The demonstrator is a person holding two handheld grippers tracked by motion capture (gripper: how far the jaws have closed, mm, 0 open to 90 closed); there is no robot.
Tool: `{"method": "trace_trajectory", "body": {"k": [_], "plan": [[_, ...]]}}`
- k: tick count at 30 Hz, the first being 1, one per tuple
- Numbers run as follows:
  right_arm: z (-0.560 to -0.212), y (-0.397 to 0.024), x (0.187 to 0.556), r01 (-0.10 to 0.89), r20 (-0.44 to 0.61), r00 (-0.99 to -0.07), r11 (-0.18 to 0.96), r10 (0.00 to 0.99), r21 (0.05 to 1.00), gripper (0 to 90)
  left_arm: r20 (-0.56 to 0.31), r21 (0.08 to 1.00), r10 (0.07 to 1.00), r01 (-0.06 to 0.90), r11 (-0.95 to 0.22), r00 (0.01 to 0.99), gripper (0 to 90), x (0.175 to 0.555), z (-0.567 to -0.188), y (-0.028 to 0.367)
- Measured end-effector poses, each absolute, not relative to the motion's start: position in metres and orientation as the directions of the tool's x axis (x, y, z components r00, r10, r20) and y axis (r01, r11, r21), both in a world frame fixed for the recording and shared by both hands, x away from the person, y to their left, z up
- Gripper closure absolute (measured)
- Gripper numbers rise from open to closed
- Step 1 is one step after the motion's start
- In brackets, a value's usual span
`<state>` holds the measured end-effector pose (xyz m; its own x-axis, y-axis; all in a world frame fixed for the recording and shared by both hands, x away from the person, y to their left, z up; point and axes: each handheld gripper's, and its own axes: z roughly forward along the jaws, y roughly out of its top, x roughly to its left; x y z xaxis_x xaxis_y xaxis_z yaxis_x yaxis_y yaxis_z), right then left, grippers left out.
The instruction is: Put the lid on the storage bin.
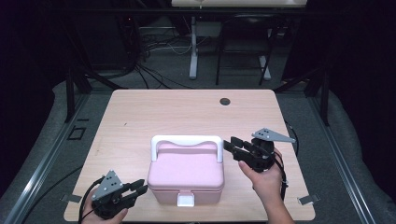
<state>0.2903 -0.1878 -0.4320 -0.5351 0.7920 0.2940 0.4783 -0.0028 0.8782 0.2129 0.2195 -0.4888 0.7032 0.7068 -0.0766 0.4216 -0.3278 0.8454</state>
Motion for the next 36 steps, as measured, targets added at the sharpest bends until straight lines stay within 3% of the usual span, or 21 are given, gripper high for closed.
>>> {"method": "trace_trajectory", "body": {"k": [21,36], "plan": [[-0.434,-0.186,0.29,0.476,0.289,-0.535,0.001,0.794,0.879,62.5,-0.096,0.846,0.719,0.437,-0.306,0.689,72.9,0.216,-0.493,0.224],[-0.439,-0.19,0.287,0.466,0.241,-0.512,0.031,0.825,0.884,61.2,-0.105,0.846,0.758,0.458,-0.273,0.644,62.1,0.234,-0.496,0.234]]}}
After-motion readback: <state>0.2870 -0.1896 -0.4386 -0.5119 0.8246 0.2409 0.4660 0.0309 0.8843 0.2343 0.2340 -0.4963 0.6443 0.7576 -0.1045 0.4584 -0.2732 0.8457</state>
